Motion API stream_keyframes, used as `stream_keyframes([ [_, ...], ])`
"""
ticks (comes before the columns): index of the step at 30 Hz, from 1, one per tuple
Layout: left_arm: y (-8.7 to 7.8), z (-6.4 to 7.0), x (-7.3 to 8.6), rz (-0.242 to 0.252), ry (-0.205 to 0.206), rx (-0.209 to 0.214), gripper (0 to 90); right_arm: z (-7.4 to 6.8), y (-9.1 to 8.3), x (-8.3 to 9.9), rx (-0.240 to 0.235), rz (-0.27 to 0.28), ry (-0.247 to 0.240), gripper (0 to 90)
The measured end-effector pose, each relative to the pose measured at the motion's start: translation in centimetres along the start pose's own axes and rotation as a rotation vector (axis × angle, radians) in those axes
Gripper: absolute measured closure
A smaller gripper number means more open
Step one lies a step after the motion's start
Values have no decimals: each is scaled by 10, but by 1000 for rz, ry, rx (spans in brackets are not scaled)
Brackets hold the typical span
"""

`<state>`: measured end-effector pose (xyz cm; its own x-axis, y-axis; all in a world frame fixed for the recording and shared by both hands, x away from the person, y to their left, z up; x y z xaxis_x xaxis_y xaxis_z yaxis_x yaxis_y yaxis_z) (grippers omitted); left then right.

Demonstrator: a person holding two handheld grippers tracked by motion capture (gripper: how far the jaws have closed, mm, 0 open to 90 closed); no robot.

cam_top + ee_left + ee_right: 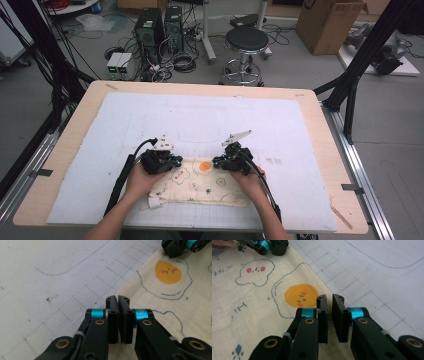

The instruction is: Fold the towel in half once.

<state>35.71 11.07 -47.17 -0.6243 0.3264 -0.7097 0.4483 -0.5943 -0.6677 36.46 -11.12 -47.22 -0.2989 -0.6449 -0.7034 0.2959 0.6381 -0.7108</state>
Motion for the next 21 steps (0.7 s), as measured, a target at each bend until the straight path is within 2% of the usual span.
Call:
stream_keyframes([
  [21, -5, -5, 2, -2, 2, -12, 862, 7, -19, 20, 28, 6, 16, 832],
])
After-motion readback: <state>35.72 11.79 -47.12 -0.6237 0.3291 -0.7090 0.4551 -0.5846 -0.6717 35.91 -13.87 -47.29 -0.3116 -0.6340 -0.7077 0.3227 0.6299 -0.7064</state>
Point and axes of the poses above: each handheld gripper's, and its own axes: y roughly forward along the jaws, x roughly out of its underside, z roughly to its right, the point moved 5 cm from there along y, roughly forward along the jaws, and after that the axes turned 15 degrees about -y, right-handed, at the moved point
